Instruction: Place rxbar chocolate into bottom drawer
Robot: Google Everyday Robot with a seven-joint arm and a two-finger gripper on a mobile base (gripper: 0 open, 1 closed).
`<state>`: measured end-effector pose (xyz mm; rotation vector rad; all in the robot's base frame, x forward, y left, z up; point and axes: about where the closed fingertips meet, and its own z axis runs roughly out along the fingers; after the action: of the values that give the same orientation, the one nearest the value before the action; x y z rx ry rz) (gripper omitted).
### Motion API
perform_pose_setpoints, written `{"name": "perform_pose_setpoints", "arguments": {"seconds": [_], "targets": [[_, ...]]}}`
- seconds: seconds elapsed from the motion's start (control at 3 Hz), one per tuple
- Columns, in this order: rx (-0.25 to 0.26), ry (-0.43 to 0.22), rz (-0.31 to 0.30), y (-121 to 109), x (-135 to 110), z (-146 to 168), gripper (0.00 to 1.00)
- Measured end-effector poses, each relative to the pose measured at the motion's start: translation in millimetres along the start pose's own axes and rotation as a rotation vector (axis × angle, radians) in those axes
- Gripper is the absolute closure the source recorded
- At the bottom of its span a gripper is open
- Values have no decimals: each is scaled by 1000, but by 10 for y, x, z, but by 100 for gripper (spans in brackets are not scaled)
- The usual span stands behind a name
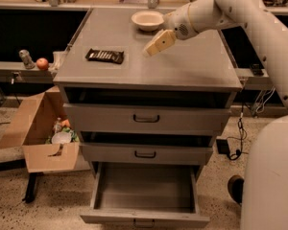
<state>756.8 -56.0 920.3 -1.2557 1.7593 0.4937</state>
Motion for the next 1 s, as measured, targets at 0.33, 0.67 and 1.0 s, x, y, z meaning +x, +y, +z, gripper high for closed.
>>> {"name": "perform_pose_setpoints", "arguments": {"seconds": [0.33,0.67,1.0], "targets": [[0,0,0,0,0,1,0],[-25,-7,3,40,25,105,0],[-77,-107,28,60,-3,389,0]]}}
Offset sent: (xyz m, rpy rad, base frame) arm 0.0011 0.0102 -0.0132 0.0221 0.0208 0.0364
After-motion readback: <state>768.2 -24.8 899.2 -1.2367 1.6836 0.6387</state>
